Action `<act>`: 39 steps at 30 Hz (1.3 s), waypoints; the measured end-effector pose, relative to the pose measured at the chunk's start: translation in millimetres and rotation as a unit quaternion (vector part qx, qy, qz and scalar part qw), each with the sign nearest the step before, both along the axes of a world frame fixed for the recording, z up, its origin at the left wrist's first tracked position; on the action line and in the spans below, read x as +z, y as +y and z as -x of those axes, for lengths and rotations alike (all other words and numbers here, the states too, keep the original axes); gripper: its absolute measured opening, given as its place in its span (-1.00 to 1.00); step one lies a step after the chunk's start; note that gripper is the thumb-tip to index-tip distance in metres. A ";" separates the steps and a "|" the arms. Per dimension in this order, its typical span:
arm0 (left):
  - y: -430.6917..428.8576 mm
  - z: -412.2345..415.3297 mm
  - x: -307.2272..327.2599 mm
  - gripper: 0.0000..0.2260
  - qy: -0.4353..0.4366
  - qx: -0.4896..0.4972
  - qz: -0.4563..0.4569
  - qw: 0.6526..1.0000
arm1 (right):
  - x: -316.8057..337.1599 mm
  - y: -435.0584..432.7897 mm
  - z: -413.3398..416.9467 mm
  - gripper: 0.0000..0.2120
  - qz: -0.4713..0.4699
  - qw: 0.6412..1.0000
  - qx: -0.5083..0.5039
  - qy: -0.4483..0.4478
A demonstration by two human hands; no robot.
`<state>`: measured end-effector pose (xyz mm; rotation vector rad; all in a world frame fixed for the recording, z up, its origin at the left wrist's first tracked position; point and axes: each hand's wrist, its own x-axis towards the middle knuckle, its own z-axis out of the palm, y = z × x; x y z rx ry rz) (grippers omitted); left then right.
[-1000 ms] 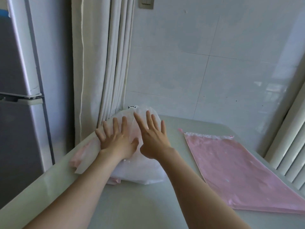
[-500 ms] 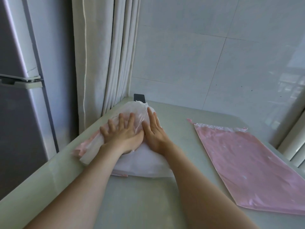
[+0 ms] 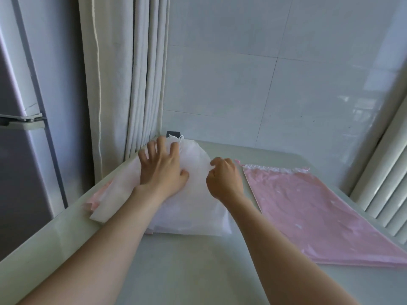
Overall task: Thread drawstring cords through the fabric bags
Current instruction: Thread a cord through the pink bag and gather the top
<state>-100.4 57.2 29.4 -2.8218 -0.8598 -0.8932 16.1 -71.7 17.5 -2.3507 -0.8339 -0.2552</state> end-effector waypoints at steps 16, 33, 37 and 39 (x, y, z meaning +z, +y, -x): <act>-107.4 -81.0 -5.1 -0.80 0.092 -0.202 0.058 0.973 | -7.3 -119.7 -40.0 -0.69 0.230 0.962 -0.146 -0.002; -102.3 -60.8 -13.9 -0.44 -0.148 -0.229 0.258 0.927 | 14.7 -142.1 -33.5 -0.49 -0.115 0.970 -0.187 -0.102; -108.3 -54.3 -7.5 -0.09 -0.219 -0.244 0.306 0.894 | 14.4 -146.9 -28.9 -0.42 -0.164 0.971 -0.073 -0.158; -109.0 -52.2 -4.9 -0.07 -0.258 -0.250 0.306 0.882 | 12.6 -146.1 -31.5 -0.47 -0.183 0.965 -0.031 -0.185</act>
